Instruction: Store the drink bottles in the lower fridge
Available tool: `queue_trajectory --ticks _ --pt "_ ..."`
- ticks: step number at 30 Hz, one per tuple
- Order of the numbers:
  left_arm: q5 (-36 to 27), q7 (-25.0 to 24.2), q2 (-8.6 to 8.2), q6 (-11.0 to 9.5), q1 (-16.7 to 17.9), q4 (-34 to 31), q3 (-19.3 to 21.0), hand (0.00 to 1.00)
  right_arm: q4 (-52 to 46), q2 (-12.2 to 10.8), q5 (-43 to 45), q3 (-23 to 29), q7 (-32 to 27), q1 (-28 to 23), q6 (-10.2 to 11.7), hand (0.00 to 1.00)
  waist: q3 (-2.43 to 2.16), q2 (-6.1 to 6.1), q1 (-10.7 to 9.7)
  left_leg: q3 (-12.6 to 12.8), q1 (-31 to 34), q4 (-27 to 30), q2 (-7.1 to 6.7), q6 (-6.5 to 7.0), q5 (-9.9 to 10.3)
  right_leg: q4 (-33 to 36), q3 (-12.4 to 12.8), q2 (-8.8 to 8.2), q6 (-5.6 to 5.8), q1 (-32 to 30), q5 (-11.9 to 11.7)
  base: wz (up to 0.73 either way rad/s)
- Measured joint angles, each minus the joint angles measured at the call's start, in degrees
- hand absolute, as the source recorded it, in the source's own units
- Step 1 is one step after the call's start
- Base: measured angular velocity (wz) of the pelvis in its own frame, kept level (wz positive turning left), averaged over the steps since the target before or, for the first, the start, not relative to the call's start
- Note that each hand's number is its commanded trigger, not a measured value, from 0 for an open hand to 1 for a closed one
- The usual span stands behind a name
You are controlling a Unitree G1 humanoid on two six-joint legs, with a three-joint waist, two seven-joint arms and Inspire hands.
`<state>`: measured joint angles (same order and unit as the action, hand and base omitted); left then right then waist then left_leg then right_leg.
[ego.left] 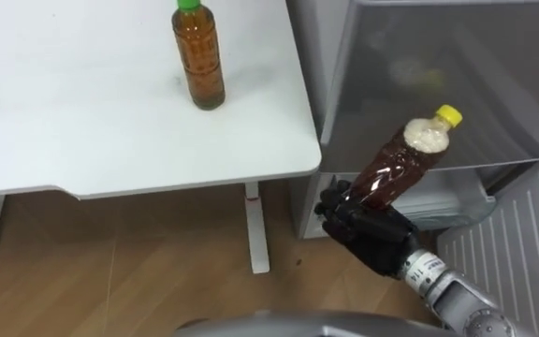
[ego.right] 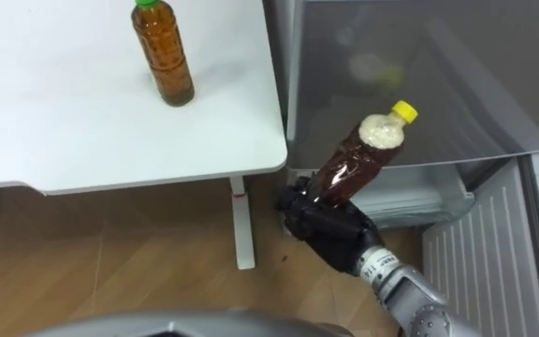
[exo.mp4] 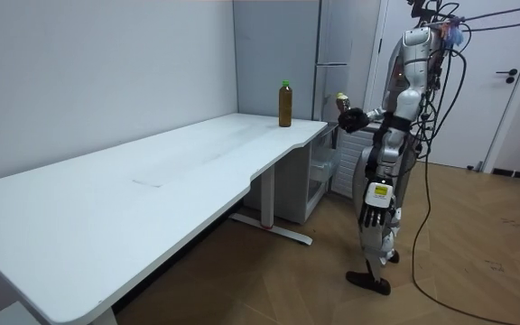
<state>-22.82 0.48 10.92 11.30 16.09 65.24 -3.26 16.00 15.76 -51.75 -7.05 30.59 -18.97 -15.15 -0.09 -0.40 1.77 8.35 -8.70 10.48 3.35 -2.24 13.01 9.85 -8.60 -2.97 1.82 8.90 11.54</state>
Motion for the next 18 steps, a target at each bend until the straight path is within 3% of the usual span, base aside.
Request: queue_trajectory --ticks 7,18 --pt "0.0 0.7 0.05 0.0 -0.2 -0.2 0.0 0.0 2.2 0.0 -6.6 0.4 -5.7 -0.1 0.0 1.0 -0.1 -0.29 -0.2 0.4 0.0 0.0 -0.03 0.01 0.0 0.0 0.5 0.01 0.05 -0.4 0.0 -0.04" --pt "3.3 0.8 -0.56 -0.4 1.3 -0.4 2.2 0.0 11.2 -2.0 -9.7 7.8 -15.1 1.0 1.4 1.0 -0.1 -0.39 -0.2 0.4 -1.0 0.4 -0.07 0.02 0.0 0.0 0.8 -0.07 0.12 0.3 0.1 0.0"
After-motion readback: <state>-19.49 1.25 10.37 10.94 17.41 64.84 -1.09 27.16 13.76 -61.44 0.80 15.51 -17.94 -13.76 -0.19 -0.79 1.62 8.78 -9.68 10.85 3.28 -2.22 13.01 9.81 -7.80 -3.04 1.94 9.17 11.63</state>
